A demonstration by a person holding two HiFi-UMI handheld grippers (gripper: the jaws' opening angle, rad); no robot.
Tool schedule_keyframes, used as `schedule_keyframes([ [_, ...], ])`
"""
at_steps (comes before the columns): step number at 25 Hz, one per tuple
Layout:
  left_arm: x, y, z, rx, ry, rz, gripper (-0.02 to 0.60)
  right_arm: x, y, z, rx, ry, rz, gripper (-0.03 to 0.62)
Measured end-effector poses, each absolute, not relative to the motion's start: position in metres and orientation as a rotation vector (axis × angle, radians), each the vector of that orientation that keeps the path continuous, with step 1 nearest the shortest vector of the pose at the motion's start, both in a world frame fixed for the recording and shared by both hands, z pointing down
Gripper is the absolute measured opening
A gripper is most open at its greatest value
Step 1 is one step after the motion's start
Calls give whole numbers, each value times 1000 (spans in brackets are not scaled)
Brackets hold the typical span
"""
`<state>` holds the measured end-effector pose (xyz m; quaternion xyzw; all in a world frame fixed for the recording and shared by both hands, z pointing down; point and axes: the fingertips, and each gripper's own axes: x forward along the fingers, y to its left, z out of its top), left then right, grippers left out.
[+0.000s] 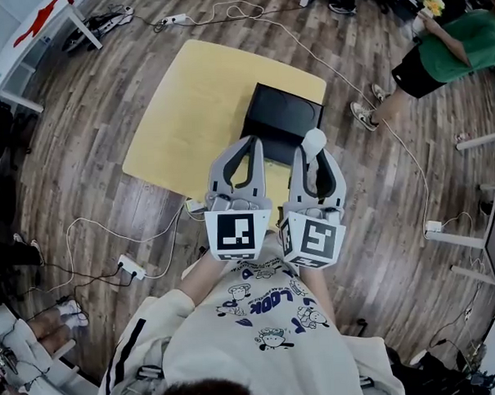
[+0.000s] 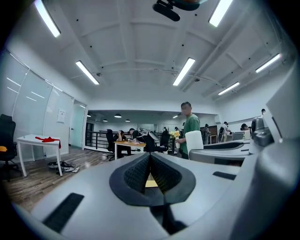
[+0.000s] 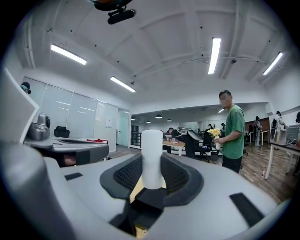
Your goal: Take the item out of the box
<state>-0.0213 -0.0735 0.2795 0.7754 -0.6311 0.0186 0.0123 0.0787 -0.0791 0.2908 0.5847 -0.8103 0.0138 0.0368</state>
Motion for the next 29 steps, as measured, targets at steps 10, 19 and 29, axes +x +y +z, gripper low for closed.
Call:
schedule_keyframes([
  [10,-26,-71,281,2410,-1971,65,14,75,-77,291,1798,-2497,43,141],
  [19,-28,-72,281,2412,-1963,67,14,73,-79,292,1804,-2492,56,141],
  [29,-29,-73,279,2424,-1952,56,14,70,-81,293,1808,-2486,55,141],
])
